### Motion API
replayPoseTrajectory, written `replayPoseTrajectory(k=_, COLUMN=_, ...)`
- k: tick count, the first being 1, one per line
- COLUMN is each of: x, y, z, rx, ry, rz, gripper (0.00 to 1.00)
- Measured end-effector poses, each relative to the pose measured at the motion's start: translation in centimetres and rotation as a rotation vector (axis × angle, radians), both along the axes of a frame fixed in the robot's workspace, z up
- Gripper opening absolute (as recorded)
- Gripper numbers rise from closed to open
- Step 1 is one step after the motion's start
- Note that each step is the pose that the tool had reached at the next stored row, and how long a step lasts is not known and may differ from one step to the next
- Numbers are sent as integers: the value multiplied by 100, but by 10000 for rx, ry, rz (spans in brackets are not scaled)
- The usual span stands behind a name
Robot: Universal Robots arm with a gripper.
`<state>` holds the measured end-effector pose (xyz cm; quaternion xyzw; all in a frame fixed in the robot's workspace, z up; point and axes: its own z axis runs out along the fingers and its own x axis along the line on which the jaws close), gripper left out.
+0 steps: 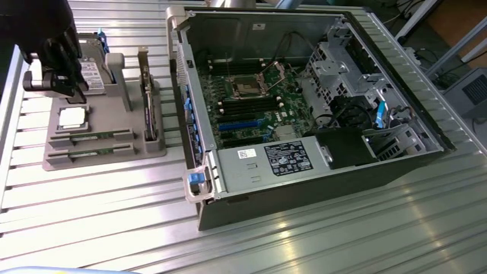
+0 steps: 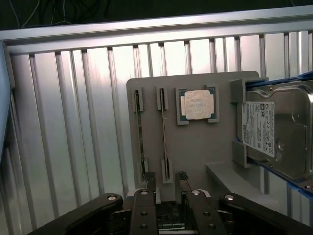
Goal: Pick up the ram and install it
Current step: 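Pick up the ram and move it above insertion slot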
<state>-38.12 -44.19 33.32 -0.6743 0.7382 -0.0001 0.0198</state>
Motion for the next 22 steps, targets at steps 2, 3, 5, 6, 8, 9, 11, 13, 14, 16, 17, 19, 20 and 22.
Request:
replayPoseTrajectory(k=2, x=-3, y=-1, z=-21, rx=-1, ry=0, rz=0, gripper=30)
replayPoseTrajectory(k=3, x=-3, y=0, z=-33, rx=0, ry=0, rz=1, gripper=30)
replayPoseTrajectory(k=5, x=5, y=-1, z=-44, rx=1, ry=-1, rz=9, gripper=30)
replayPoseTrajectory(k=6, x=8, y=-1, z=-46, rx=0, ry=-1, rz=9, gripper=30)
replayPoseTrajectory(k=8, x=14, y=-1, z=-49, rx=-1, ry=1, rz=9, gripper=30)
replayPoseTrajectory(k=9, x=19, y=-1, z=-52, rx=0, ry=-1, rz=10, gripper=30)
replayPoseTrajectory(k=11, x=22, y=-1, z=-55, rx=-1, ry=1, rz=10, gripper=30)
replayPoseTrajectory(k=13, x=23, y=-1, z=-58, rx=-2, ry=2, rz=10, gripper=30)
replayPoseTrajectory(k=14, x=22, y=-2, z=-62, rx=-1, ry=0, rz=12, gripper=30)
replayPoseTrajectory(k=16, x=22, y=-2, z=-68, rx=-1, ry=1, rz=16, gripper=30)
replayPoseTrajectory(k=17, x=23, y=-2, z=-75, rx=0, ry=0, rz=20, gripper=30)
replayPoseTrajectory(k=19, x=22, y=-2, z=-77, rx=-1, ry=0, rz=22, gripper=30)
replayPoseTrajectory(k=20, x=23, y=-1, z=-80, rx=0, ry=0, rz=23, gripper=30)
replayPoseTrajectory(k=22, x=23, y=-1, z=-87, rx=-1, ry=0, rz=25, gripper=30)
